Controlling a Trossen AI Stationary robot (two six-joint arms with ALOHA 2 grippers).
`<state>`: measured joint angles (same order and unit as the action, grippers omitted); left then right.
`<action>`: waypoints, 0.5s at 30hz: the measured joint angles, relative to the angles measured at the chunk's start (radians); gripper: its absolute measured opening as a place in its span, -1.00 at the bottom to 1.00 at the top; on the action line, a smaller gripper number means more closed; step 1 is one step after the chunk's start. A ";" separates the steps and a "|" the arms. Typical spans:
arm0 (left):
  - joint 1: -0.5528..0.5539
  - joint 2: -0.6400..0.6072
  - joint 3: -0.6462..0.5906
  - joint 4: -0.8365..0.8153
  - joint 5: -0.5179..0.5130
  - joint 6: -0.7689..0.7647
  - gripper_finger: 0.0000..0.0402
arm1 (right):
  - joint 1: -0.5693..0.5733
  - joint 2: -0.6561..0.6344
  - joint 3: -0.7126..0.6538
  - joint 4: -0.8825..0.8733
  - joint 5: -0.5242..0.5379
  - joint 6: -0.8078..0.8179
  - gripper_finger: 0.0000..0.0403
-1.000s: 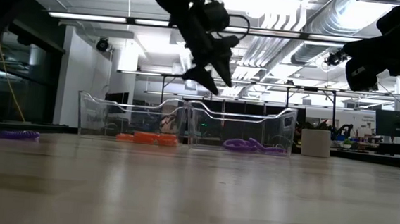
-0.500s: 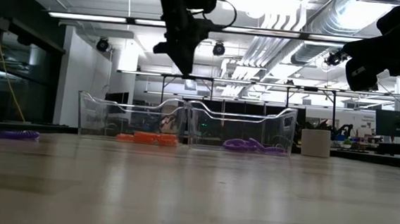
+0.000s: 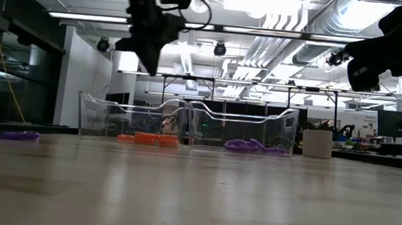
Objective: Sort spring keychains
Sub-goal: Put the violet spring keychain into the right transparent bin
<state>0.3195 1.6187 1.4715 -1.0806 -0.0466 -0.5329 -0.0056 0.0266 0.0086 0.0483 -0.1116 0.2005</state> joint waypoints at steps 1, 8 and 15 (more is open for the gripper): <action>-0.009 -0.024 -0.036 0.010 0.000 -0.026 -0.92 | 0.000 0.000 0.000 0.000 0.000 0.000 -0.94; -0.087 -0.196 -0.275 0.001 -0.002 -0.218 -0.92 | 0.000 0.000 0.000 0.000 0.000 0.000 -0.94; -0.188 -0.328 -0.490 -0.002 0.022 -0.388 -0.92 | 0.000 0.000 0.000 0.000 0.000 0.000 -0.94</action>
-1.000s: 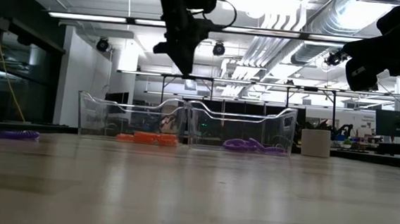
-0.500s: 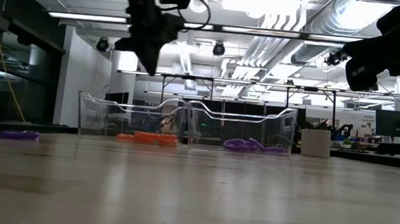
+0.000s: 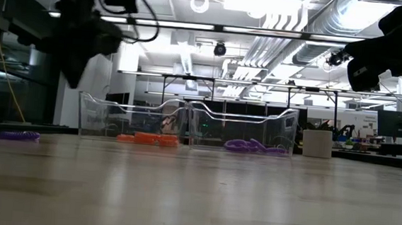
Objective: Sort spring keychains
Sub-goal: Put the violet spring keychain into the right transparent bin
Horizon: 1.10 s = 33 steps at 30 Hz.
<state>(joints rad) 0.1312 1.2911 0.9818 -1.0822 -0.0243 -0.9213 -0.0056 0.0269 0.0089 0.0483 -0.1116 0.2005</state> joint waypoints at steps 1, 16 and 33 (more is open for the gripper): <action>-0.010 -0.015 -0.029 -0.001 0.017 -0.009 -0.92 | 0.000 0.000 0.000 0.000 0.000 0.000 -0.94; -0.081 -0.082 -0.315 0.205 0.166 -0.054 -0.51 | 0.000 0.000 0.000 0.000 0.000 0.000 -0.94; -0.079 -0.081 -0.392 0.225 0.038 -0.048 0.02 | 0.000 0.000 0.000 0.000 0.000 0.000 -0.94</action>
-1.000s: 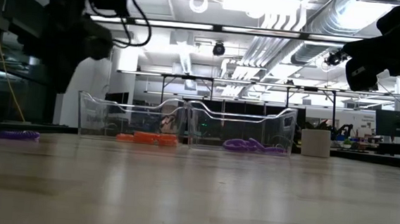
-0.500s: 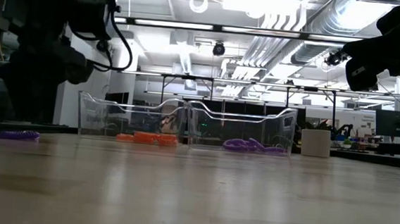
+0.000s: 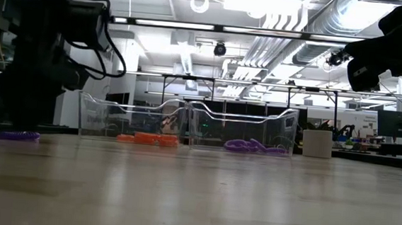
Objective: Sort spring keychains
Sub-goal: Put the violet spring keychain into the right transparent bin
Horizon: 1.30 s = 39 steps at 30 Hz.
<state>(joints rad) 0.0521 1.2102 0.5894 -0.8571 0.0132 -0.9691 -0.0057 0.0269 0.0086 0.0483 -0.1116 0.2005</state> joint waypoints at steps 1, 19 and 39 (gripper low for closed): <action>0.000 0.000 -0.006 0.007 -0.001 -0.002 0.02 | 0.000 0.000 0.000 0.000 0.000 0.000 -0.94; 0.000 0.093 -0.056 0.090 0.033 0.029 0.02 | 0.000 0.000 0.000 0.000 0.000 0.000 -0.94; 0.000 0.095 -0.058 0.107 0.044 0.014 -0.86 | 0.000 0.000 0.000 0.000 0.000 0.000 -0.94</action>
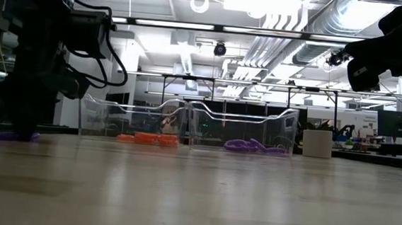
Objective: Sort spring keychains
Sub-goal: Put the violet spring keychain into the right transparent bin
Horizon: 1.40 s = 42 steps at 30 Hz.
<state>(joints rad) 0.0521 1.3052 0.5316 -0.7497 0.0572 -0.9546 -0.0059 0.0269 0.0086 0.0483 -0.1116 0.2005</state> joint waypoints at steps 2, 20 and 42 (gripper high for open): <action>0.000 0.000 0.000 0.003 0.000 0.000 -0.94 | 0.000 0.000 0.000 0.000 0.000 0.000 -0.94; 0.000 0.003 0.279 -0.063 0.005 0.062 -0.99 | 0.000 0.000 0.000 0.000 0.000 0.000 -0.94; 0.166 0.296 0.944 -0.129 -0.227 0.581 -1.00 | 0.000 0.000 0.000 0.000 0.000 0.000 -0.94</action>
<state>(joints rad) 0.2177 1.6016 1.4758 -0.8784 -0.1697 -0.3734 -0.0055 0.0265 0.0086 0.0483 -0.1116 0.2008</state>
